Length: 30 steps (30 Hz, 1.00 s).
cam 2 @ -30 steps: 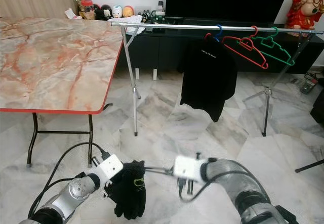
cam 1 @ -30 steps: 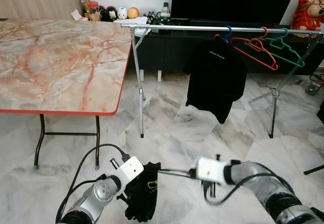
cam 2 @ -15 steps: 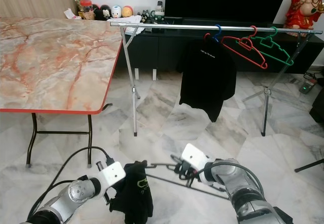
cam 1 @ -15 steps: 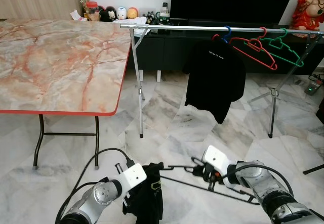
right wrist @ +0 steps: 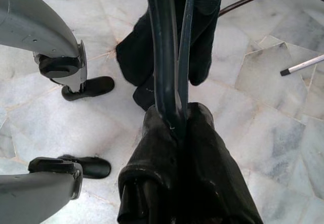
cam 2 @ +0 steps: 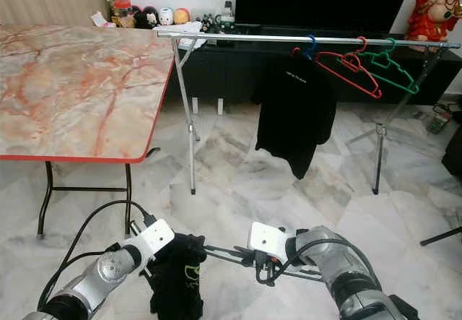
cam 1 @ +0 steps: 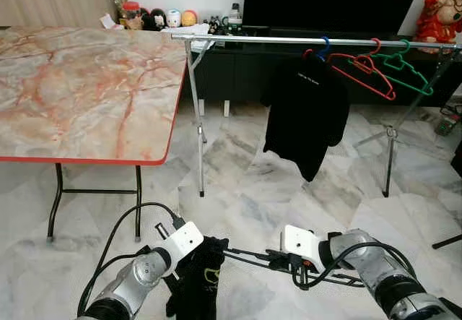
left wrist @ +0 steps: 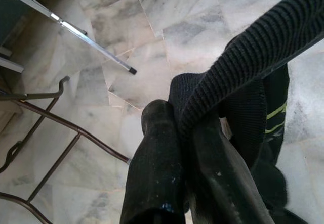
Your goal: Hang hanger
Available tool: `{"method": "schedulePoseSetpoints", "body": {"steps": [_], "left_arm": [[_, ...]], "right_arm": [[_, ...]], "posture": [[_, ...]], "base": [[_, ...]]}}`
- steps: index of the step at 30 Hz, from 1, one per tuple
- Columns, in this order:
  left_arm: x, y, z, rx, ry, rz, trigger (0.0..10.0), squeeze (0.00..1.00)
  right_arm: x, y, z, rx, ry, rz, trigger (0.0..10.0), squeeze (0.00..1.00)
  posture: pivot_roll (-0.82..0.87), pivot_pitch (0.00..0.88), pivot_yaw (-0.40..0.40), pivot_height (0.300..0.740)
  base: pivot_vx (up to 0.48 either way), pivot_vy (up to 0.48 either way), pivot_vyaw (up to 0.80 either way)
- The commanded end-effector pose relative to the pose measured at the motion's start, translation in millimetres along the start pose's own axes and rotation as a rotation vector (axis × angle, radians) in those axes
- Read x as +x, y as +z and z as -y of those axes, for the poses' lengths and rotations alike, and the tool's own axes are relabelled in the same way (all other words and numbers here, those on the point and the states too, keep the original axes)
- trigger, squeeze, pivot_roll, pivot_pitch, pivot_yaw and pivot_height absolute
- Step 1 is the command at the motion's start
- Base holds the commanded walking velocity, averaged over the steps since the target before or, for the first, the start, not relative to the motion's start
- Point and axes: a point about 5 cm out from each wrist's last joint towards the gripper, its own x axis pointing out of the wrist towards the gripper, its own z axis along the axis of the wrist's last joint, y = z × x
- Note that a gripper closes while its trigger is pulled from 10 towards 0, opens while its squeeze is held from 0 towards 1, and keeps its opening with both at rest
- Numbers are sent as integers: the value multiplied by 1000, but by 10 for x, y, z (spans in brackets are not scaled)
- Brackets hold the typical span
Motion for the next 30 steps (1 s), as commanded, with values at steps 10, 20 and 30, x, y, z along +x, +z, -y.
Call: {"method": "schedulePoseSetpoints", "body": {"steps": [10,20,30], "left_arm": [[-93,-171,-120,7,40,-30,10000,1000],[-212,-145,43,115,-189,46,10000,1000],[-126,-181,171,119,-155,-21,10000,1000]], "right_arm": [[-110,-172,23,183,-52,10,0,0],[-125,-124,136,280,-171,47,0,0],[-177,264,432,571,-318,378,0,0]], "posture": [[34,71,-51,740],[35,67,-50,740],[31,60,-50,740]], "base": [[0,0,0],[0,0,0],[0,0,0]]}}
